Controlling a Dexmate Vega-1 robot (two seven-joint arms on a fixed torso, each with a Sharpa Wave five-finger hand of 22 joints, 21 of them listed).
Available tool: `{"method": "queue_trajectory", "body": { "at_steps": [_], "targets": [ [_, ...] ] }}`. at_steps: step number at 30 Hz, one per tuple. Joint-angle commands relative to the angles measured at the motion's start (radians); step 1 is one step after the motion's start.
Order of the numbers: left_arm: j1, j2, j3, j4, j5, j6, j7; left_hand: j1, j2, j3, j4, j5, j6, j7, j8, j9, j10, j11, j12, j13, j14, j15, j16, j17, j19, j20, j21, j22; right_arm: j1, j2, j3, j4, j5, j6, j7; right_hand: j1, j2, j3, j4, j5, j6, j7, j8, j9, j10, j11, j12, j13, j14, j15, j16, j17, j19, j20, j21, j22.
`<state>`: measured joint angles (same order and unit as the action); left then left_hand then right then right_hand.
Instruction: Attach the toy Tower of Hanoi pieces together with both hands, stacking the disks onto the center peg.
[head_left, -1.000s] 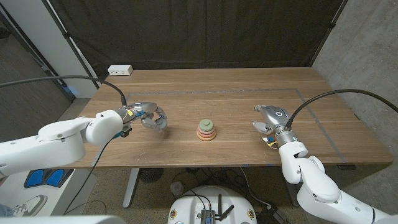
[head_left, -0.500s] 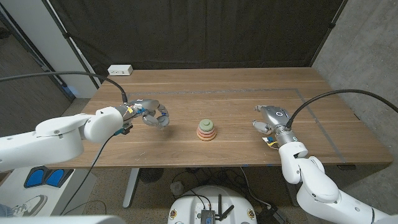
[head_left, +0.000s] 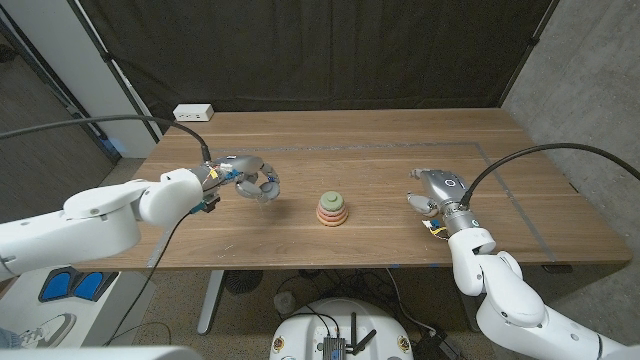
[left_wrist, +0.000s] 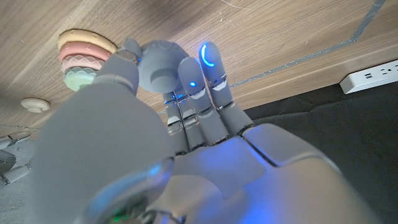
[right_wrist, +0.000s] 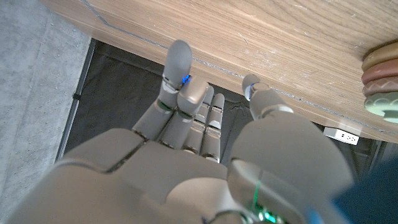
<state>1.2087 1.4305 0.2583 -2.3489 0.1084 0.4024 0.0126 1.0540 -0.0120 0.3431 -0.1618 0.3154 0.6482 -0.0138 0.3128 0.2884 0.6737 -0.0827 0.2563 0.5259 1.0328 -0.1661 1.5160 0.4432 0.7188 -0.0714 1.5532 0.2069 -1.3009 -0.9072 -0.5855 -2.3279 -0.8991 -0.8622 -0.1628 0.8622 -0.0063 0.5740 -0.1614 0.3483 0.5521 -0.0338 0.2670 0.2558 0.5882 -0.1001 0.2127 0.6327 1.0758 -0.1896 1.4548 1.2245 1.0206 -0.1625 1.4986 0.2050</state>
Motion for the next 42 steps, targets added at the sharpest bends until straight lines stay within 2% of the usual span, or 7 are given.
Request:
{"method": "queue_trajectory", "body": {
  "at_steps": [1, 19, 42],
  "targets": [
    [-0.090, -0.087, 0.069, 0.035, 0.069, -0.064, -0.072, 0.005, 0.005, -0.001, -0.004, 0.009, 0.011, -0.002, -0.002, 0.003, 0.111, -0.098, -0.004, 0.153, 0.009, -0.053, 0.004, 0.004, 0.013, -0.139, 0.006, 0.005, -0.010, -0.001, 0.005, -0.004, 0.007, -0.007, -0.011, -0.007, -0.001, 0.006, -0.001, 0.008, 0.010, -0.002, -0.002, 0.000, 0.011, 0.001, 0.001, 0.005, 0.007, -0.028, 0.006, 0.003, 0.004, -0.057, 0.007, -0.001],
    [-0.250, -0.246, 0.201, 0.086, 0.212, -0.129, -0.213, 0.012, 0.005, -0.003, -0.004, 0.010, 0.019, -0.003, -0.007, 0.006, 0.122, -0.101, -0.017, 0.158, 0.015, -0.053, 0.003, 0.014, 0.018, -0.139, 0.005, 0.005, -0.040, -0.001, 0.024, -0.006, 0.049, -0.011, -0.060, -0.009, 0.000, 0.008, -0.002, 0.011, 0.014, -0.003, -0.001, 0.001, 0.014, 0.001, 0.000, 0.007, 0.004, -0.028, 0.005, 0.000, 0.005, -0.058, 0.007, -0.001],
    [-0.342, -0.381, 0.272, 0.159, 0.284, -0.221, -0.287, 0.022, 0.005, -0.005, -0.005, 0.011, 0.028, -0.007, -0.016, 0.008, 0.136, -0.102, -0.029, 0.166, 0.028, -0.053, 0.005, 0.031, 0.028, -0.140, 0.005, 0.005, -0.054, -0.015, 0.025, -0.023, 0.065, -0.044, -0.088, -0.012, 0.002, 0.011, -0.002, 0.015, 0.023, -0.003, 0.000, 0.001, 0.022, -0.001, -0.001, 0.007, 0.010, -0.028, 0.012, 0.001, 0.010, -0.057, 0.011, 0.001]
  ]
}}
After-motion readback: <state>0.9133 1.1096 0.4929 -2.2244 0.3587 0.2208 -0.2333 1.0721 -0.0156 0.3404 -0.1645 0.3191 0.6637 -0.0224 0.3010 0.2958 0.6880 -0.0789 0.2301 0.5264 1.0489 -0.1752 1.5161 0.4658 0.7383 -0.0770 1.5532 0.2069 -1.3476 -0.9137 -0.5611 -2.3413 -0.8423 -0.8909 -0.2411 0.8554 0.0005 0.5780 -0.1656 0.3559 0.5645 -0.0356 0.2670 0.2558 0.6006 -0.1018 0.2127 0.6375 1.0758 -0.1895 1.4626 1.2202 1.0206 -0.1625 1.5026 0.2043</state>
